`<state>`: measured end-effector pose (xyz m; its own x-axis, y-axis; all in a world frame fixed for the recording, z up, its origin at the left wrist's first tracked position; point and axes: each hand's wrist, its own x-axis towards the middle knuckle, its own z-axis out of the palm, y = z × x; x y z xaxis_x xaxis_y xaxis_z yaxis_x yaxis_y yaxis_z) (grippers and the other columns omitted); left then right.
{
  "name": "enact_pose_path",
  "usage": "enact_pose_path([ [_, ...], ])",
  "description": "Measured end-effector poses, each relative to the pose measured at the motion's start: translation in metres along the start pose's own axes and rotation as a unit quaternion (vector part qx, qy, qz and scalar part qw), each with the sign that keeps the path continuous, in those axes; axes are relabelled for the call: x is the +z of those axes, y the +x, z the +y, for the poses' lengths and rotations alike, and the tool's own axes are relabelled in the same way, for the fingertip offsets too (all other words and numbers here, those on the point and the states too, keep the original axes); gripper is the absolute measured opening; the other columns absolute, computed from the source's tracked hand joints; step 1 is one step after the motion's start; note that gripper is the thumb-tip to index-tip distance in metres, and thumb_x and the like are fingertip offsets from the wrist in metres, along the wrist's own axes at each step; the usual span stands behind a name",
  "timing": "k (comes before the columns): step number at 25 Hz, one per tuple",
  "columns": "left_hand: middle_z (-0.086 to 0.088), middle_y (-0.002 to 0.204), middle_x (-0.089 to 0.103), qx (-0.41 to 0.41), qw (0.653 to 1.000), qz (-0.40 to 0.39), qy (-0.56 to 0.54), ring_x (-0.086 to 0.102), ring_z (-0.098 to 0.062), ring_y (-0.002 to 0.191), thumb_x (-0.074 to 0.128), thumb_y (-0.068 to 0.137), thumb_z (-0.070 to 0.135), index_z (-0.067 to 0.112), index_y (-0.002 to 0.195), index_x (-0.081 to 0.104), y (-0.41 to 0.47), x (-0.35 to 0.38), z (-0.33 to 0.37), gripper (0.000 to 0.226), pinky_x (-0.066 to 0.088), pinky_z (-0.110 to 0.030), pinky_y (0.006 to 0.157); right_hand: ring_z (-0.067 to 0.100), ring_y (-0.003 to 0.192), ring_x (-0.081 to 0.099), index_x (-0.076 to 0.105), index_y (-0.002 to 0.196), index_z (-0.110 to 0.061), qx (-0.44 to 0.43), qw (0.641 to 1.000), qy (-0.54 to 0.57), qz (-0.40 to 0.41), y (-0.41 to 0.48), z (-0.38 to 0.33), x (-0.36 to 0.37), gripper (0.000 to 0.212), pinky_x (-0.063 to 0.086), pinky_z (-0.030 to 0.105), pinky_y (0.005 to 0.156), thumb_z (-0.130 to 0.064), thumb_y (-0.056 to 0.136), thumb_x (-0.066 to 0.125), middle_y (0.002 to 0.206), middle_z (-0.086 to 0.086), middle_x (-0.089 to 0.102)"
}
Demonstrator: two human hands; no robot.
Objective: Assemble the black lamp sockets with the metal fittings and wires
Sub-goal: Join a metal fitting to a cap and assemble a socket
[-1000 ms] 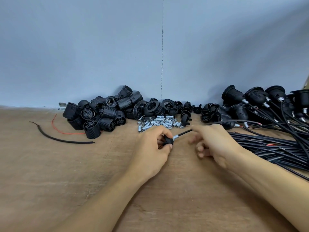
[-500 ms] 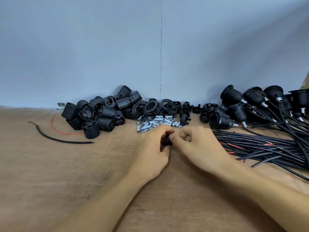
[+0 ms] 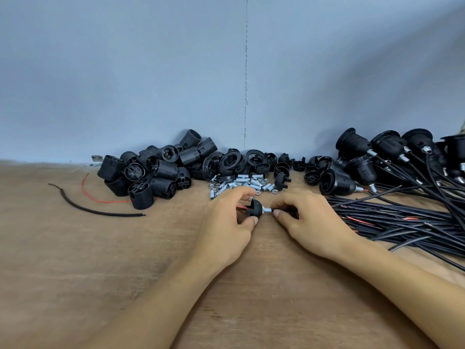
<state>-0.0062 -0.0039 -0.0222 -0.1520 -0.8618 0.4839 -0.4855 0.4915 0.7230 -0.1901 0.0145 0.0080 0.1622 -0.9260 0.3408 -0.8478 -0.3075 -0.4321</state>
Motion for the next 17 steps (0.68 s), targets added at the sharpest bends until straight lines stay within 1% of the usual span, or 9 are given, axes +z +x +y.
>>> enact_pose_path([
  [2, 0.025, 0.1, 0.066, -0.02, 1.0, -0.007, -0.011, 0.062, 0.009, 0.096, 0.079, 0.081, 0.008, 0.045, 0.101, 0.063, 0.001, -0.001, 0.002, 0.045, 0.047, -0.008, 0.082, 0.013, 0.097, 0.059, 0.073, 0.098, -0.027, -0.006, 1.0, 0.003, -0.001, 0.0, 0.001, 0.001, 0.012, 0.047, 0.042, 0.091, -0.025, 0.093, 0.063, 0.096, -0.01, 0.068],
  [3, 0.026, 0.095, 0.066, -0.03, 0.999, -0.012, -0.017, 0.062, 0.011, 0.092, 0.079, 0.081, 0.008, 0.048, 0.095, 0.061, 0.001, -0.001, 0.002, 0.046, 0.047, -0.006, 0.078, 0.012, 0.096, 0.06, 0.073, 0.099, -0.027, -0.007, 1.0, 0.009, 0.002, 0.0, 0.001, 0.001, 0.012, 0.047, 0.041, 0.091, -0.026, 0.093, 0.063, 0.096, -0.01, 0.068],
  [6, 0.024, 0.09, 0.068, -0.047, 0.998, -0.02, -0.037, 0.064, 0.01, 0.086, 0.079, 0.081, 0.006, 0.051, 0.09, 0.059, 0.003, 0.001, 0.004, 0.05, 0.049, -0.008, 0.074, 0.009, 0.094, 0.059, 0.072, 0.103, -0.026, -0.015, 0.998, 0.037, 0.052, 0.0, 0.0, 0.004, 0.015, 0.047, 0.04, 0.092, -0.031, 0.095, 0.06, 0.097, -0.009, 0.066],
  [9, 0.016, 0.088, 0.073, -0.05, 0.997, -0.028, -0.057, 0.067, 0.001, 0.081, 0.078, 0.08, 0.005, 0.043, 0.093, 0.066, 0.004, 0.002, 0.003, 0.043, 0.053, -0.015, 0.074, 0.011, 0.094, 0.059, 0.072, 0.103, -0.022, -0.051, 0.991, 0.05, 0.116, 0.005, -0.014, 0.012, 0.014, 0.046, 0.039, 0.091, -0.026, 0.096, 0.06, 0.099, -0.008, 0.065],
  [10, 0.012, 0.086, 0.074, -0.051, 0.996, -0.029, -0.06, 0.068, -0.003, 0.077, 0.077, 0.08, 0.005, 0.037, 0.094, 0.069, 0.005, 0.002, 0.003, 0.036, 0.055, -0.02, 0.073, 0.011, 0.093, 0.059, 0.072, 0.102, -0.021, -0.066, 0.988, 0.059, 0.126, 0.007, -0.021, 0.016, 0.013, 0.046, 0.036, 0.09, -0.023, 0.095, 0.061, 0.099, -0.007, 0.065],
  [12, 0.004, 0.08, 0.073, -0.049, 0.996, -0.027, -0.068, 0.068, -0.014, 0.075, 0.073, 0.078, 0.005, 0.022, 0.094, 0.071, 0.006, 0.003, 0.003, 0.023, 0.058, -0.035, 0.071, 0.009, 0.091, 0.059, 0.072, 0.1, -0.019, -0.089, 0.982, 0.082, 0.143, 0.011, -0.033, 0.02, 0.011, 0.046, 0.029, 0.086, -0.019, 0.094, 0.063, 0.097, -0.008, 0.065],
  [14, -0.002, 0.08, 0.072, -0.052, 0.995, -0.025, -0.08, 0.069, -0.021, 0.077, 0.07, 0.077, 0.0, 0.015, 0.094, 0.069, 0.005, 0.003, 0.007, 0.022, 0.058, -0.044, 0.071, 0.009, 0.092, 0.06, 0.072, 0.099, -0.021, -0.086, 0.978, 0.102, 0.161, 0.02, -0.045, 0.022, 0.01, 0.047, 0.029, 0.087, -0.018, 0.093, 0.064, 0.097, -0.01, 0.066],
  [16, -0.006, 0.08, 0.072, -0.061, 0.994, -0.03, -0.084, 0.069, -0.022, 0.077, 0.067, 0.077, -0.005, 0.015, 0.092, 0.065, 0.005, 0.002, 0.009, 0.025, 0.057, -0.047, 0.07, 0.008, 0.088, 0.061, 0.071, 0.1, -0.024, -0.061, 0.981, 0.113, 0.144, 0.038, -0.059, 0.023, 0.014, 0.049, 0.031, 0.087, -0.017, 0.09, 0.065, 0.091, -0.013, 0.066],
  [17, -0.008, 0.079, 0.071, -0.068, 0.994, -0.032, -0.083, 0.068, -0.02, 0.076, 0.067, 0.077, -0.006, 0.015, 0.089, 0.065, 0.005, 0.001, 0.009, 0.024, 0.057, -0.046, 0.068, 0.008, 0.086, 0.062, 0.071, 0.099, -0.026, -0.044, 0.987, 0.112, 0.108, 0.05, -0.068, 0.023, 0.016, 0.051, 0.031, 0.087, -0.016, 0.088, 0.066, 0.086, -0.014, 0.066],
])
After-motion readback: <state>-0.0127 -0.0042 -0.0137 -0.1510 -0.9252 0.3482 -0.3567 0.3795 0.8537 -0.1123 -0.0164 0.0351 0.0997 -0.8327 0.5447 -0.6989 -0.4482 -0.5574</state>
